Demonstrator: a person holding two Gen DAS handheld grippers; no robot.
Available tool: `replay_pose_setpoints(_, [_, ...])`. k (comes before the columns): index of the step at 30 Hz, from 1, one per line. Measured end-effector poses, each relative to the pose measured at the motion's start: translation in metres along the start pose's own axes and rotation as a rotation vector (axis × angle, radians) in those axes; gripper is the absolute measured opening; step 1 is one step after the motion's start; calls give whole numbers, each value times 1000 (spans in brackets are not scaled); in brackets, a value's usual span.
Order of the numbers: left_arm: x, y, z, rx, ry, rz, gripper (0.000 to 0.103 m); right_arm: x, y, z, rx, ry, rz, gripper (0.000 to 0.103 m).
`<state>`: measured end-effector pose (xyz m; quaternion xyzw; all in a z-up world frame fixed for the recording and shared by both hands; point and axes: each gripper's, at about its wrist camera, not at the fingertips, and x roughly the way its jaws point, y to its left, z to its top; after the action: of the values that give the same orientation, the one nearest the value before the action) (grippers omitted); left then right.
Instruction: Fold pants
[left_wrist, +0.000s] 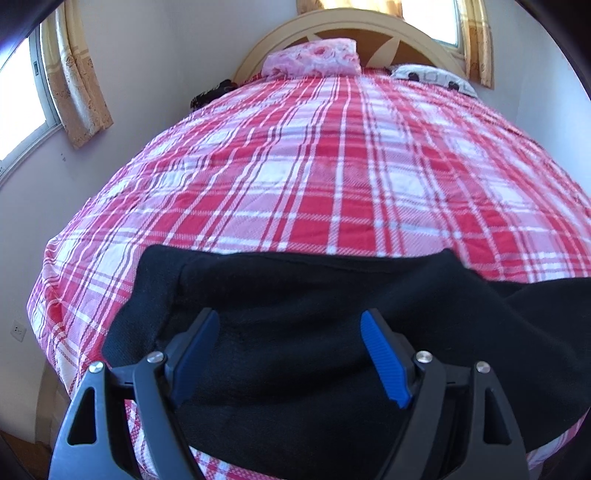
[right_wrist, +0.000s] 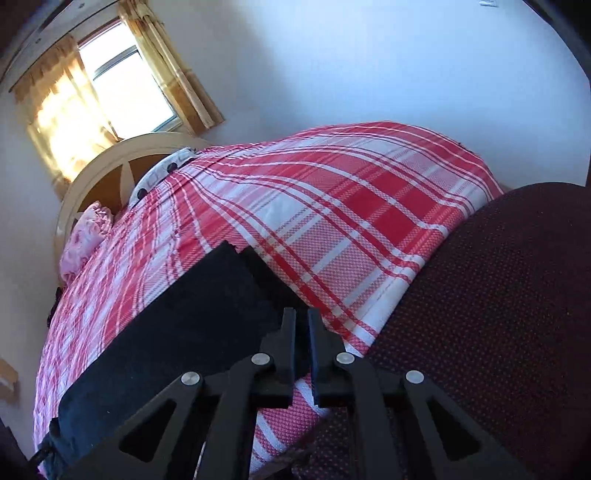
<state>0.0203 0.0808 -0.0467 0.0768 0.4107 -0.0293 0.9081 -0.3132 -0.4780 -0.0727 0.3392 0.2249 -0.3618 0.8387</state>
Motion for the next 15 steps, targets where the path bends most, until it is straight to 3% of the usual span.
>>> replay_pose_setpoints(5, [-19,-15,1,57,-47,-22,82,6,18,-3,-16,50,77,7])
replay_pose_setpoints(9, [-36,-28,-2,77,-72,-139,82,2,27,-25,58,124,191,10])
replay_pose_setpoints(10, [-41,-35,-3,102,-90,-176,82,2,25,-32,85,132,202,21])
replay_pose_setpoints(11, [-46,-43,-4,129,-104,-197,82,2,26,-38,99,138,207,40])
replay_pose_setpoints(13, [-55,-60,-7,191,-134,-226,82,2,26,-51,124,132,220,58])
replay_pose_setpoints(15, [-63,-79,-12,257,-157,-251,82,6,28,-56,137,129,228,58])
